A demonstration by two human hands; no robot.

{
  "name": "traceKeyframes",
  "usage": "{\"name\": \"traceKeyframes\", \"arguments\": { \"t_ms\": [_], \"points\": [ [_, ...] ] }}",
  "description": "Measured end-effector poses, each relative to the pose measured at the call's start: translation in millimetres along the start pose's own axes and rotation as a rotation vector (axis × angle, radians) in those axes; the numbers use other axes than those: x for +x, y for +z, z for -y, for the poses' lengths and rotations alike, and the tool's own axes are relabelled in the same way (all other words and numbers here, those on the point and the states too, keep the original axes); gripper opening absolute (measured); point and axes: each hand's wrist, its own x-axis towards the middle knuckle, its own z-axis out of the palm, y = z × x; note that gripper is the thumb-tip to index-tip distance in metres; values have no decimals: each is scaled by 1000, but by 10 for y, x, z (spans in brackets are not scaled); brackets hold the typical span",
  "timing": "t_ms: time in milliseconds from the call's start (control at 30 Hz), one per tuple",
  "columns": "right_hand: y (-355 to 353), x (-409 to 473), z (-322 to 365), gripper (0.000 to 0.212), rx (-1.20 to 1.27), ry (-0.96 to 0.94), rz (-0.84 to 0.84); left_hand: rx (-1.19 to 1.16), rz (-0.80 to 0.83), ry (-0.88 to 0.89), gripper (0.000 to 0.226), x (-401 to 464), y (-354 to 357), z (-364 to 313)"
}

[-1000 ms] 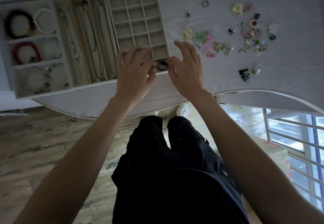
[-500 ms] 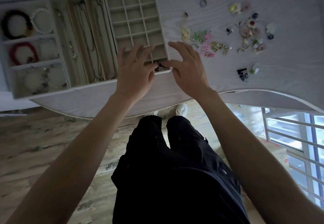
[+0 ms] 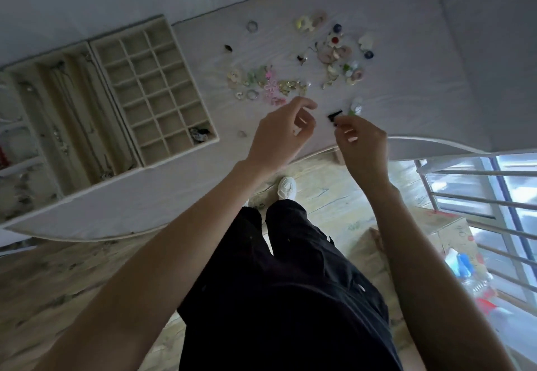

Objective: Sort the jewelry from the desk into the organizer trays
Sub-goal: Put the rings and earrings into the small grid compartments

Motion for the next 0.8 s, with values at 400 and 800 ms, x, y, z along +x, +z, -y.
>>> {"name": "traceKeyframes", "arguments": {
  "t_ms": [400, 800],
  "points": [
    [75, 415, -332, 16, -435, -139, 71, 580, 172, 5, 29, 619, 820, 55],
    [-155, 351, 291, 5, 496, -140, 377, -162, -178, -279, 17, -95, -6, 73]
  ]
}}
